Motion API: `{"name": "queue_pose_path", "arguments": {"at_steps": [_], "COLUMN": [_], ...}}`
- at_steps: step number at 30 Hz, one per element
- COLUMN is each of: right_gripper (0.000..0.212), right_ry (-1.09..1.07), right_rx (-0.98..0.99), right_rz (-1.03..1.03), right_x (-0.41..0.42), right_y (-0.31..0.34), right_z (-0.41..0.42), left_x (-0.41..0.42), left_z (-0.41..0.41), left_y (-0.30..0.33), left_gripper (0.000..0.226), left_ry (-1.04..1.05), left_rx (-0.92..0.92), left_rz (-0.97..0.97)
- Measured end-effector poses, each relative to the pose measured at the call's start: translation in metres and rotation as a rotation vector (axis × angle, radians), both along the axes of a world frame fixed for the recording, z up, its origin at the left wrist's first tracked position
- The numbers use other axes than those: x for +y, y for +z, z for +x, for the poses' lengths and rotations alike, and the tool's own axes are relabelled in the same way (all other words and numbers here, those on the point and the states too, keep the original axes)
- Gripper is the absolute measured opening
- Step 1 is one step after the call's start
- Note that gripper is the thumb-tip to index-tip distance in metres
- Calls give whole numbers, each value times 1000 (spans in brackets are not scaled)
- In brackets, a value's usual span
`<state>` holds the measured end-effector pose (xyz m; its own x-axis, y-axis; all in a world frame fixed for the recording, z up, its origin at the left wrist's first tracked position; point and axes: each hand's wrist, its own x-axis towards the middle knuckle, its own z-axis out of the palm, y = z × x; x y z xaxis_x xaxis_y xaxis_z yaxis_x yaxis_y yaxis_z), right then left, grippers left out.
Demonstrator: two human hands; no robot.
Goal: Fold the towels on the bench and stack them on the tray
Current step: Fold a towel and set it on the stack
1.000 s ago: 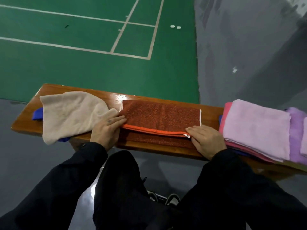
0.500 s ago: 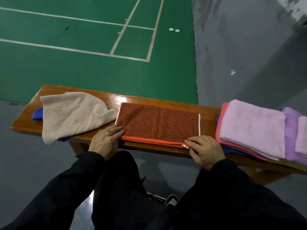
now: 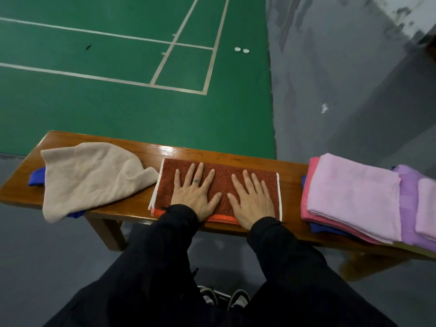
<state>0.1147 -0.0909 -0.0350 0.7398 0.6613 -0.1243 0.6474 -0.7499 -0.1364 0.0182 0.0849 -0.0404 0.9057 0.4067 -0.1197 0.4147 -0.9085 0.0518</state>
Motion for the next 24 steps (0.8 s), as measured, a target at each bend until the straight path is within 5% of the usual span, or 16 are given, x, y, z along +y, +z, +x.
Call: {"name": "queue_pose_path", "arguments": {"at_steps": [13, 17, 24], "right_gripper": [68, 66, 67], "right_ry": [1, -5, -21], "right_rx": [-19, -48, 22], "right_rz": [-25, 192, 386], "right_x": [-23, -33, -61], "right_y": [-1, 7, 3], "right_z": [4, -2, -14], "left_x": [23, 36, 45], "left_z": [-17, -46, -69], "left_y": [1, 14, 16], "left_gripper": [83, 73, 41], "left_ry": [49, 461, 646], "left_rx": [-63, -272, -224], "left_rz": [-48, -187, -394]}}
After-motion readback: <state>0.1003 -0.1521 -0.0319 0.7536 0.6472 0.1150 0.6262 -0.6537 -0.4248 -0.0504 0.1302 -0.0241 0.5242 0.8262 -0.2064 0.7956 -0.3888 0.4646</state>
